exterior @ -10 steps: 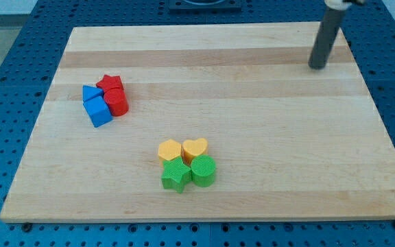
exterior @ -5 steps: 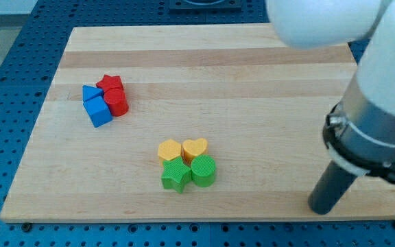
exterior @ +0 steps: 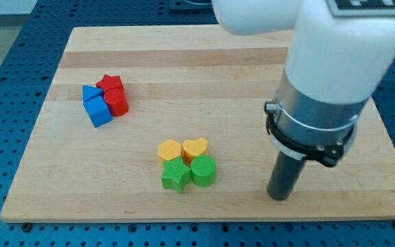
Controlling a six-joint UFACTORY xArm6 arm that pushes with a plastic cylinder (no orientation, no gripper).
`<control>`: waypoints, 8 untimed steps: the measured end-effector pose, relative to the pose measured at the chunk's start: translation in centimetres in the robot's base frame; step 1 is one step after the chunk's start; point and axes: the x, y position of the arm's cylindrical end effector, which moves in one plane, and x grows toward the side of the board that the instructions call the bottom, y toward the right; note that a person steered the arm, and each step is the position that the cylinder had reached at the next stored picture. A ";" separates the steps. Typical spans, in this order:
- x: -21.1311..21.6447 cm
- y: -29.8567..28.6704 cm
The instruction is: Move your arm to the green circle
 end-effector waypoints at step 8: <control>-2.7 -5.1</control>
